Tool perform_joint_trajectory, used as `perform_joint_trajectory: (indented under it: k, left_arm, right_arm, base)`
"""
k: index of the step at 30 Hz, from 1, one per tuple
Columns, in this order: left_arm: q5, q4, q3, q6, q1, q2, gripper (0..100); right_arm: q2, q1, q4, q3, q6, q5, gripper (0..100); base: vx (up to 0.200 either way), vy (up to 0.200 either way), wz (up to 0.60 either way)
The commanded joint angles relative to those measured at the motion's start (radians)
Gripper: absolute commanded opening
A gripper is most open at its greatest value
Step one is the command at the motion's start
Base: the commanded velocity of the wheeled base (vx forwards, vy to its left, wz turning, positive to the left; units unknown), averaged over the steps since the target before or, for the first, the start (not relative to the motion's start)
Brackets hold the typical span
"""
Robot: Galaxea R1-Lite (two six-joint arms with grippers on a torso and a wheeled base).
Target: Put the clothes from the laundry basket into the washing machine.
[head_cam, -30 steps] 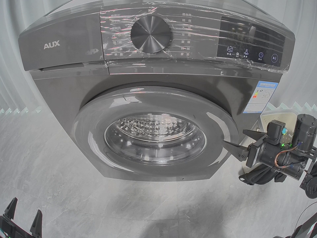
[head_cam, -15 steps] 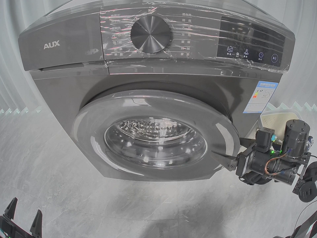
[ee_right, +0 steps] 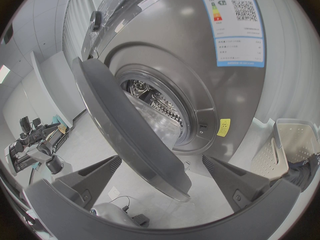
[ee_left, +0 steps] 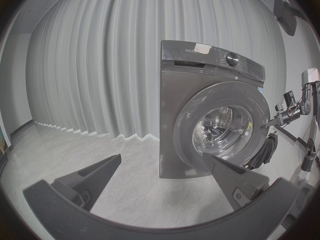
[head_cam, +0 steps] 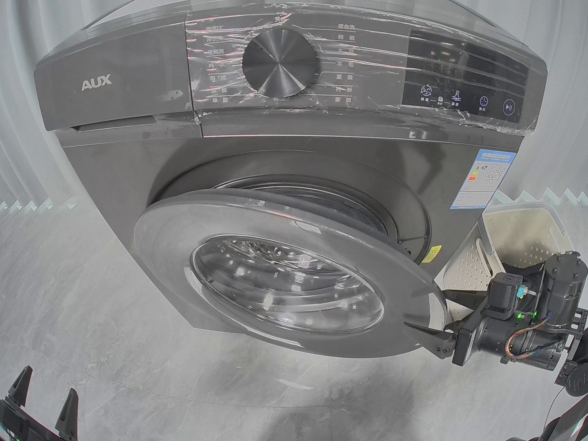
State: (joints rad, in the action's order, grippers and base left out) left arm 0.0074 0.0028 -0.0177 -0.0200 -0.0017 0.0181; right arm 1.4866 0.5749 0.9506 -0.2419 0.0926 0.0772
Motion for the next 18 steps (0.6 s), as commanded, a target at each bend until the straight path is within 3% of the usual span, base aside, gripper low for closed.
perform_joint_trajectory:
  k: [1,7,12,18]
  left_arm:
    - [-0.001,-0.001,0.016,-0.003,0.0,-0.015,100]
    - [-0.001,-0.001,0.016,0.0,0.0,-0.017,100]
    - [-0.001,-0.001,0.016,0.0,0.0,-0.015,100]
    - [-0.001,0.0,0.016,0.0,0.0,-0.015,100]
  right_arm:
    - [-0.025,0.0,0.0,-0.017,0.001,-0.004,100]
    - [0.017,0.022,0.0,-0.004,0.001,-0.001,100]
    - [0.014,0.099,0.027,0.046,0.012,-0.004,100]
    - [0.011,0.086,0.053,0.056,0.004,-0.001,100]
  base:
    - [-0.2,0.0,0.0]
    - [-0.033,0.0,0.0]
    - [0.0,0.0,0.0]
    - [0.0,0.0,0.0]
